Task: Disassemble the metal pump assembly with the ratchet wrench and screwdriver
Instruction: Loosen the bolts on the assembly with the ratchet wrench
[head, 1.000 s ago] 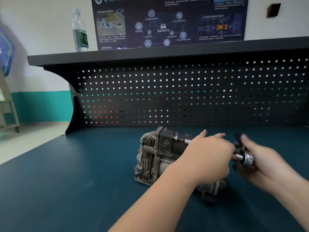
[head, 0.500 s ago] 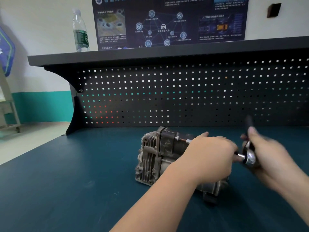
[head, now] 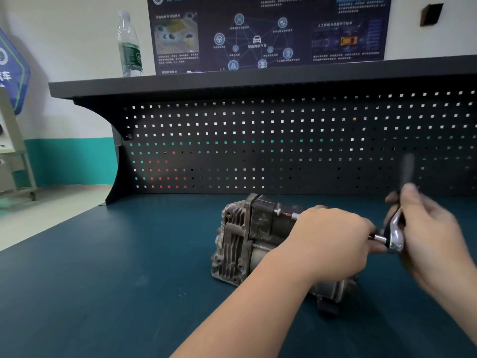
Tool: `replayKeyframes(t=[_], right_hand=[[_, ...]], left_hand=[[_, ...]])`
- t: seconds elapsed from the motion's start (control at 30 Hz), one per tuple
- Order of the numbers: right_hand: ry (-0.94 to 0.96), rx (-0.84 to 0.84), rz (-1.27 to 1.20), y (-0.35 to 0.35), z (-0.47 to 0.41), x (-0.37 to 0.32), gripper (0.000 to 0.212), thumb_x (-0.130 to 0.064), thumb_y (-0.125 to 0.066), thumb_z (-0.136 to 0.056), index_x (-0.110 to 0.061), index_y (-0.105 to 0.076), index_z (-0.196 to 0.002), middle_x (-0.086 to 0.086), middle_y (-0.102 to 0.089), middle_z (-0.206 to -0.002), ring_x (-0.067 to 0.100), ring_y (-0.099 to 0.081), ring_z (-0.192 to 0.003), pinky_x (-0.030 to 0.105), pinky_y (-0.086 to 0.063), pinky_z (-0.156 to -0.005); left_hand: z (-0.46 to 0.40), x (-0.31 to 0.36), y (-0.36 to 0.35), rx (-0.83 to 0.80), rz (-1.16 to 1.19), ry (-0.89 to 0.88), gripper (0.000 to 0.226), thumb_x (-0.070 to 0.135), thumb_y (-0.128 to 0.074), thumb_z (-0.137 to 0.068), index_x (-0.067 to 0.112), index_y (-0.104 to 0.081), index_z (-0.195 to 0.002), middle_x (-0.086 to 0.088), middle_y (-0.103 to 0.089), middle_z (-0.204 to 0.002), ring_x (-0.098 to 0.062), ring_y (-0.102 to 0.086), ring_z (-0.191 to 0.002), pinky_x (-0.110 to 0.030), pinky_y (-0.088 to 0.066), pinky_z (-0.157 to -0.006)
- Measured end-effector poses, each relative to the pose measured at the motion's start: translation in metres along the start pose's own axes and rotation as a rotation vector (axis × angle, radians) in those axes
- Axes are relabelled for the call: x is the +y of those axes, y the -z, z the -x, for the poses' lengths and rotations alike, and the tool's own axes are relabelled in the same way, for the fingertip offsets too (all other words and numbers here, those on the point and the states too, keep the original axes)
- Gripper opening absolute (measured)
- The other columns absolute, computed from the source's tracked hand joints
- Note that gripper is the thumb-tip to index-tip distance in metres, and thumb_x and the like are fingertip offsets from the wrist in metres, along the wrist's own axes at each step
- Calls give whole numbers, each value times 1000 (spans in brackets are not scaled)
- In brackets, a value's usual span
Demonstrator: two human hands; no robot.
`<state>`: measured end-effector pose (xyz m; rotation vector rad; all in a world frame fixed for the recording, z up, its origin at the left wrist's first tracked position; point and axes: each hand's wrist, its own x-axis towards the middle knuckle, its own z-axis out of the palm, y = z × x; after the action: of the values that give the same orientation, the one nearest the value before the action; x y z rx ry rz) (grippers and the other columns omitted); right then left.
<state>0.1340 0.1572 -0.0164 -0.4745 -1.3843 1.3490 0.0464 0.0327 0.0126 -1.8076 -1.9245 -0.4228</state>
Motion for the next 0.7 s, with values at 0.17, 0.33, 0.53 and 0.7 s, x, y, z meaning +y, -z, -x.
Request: replayKeyframes(t=[0.17, 0.33, 0.53, 0.7], right_hand=[[-34, 16, 86, -2, 7, -1, 42, -56, -46, -92, -22, -61, -72, -2, -47, -54, 9, -42, -41, 24, -38, -44], [-601, -157, -221, -5, 13, 5, 30, -25, -44, -99, -13, -46, -72, 2, -44, -51, 7, -27, -25, 15, -23, -27], [-81, 17, -8, -5, 5, -4, 37, -43, -47, -97, -17, -62, -76, 4, -40, -63, 20, -40, -59, 35, -36, -57], [-652, -99, -373, -9, 20, 5, 28, -15, -43, -96, -14, -43, -68, -3, -39, -40, 7, -23, -23, 11, -19, -29]], left_hand=[[1, -1, -3, 33, -13, -1, 18, 33, -49, -96, 23, -62, -90, 3, -65, -87, -20, -41, -67, -29, -20, -66], [1, 1, -5, 44, -49, 4, 13, 30, -53, -92, 25, -64, -93, 3, -66, -88, -22, -53, -73, -29, -24, -67], [0, -1, 3, -9, 22, 12, 24, 37, -45, -97, 22, -64, -98, 2, -67, -89, -22, -48, -72, -30, -23, -64], [2, 0, -1, 4, -43, 16, 14, 29, -49, -94, 23, -60, -88, 2, -66, -90, -22, -43, -69, -29, -20, -64]])
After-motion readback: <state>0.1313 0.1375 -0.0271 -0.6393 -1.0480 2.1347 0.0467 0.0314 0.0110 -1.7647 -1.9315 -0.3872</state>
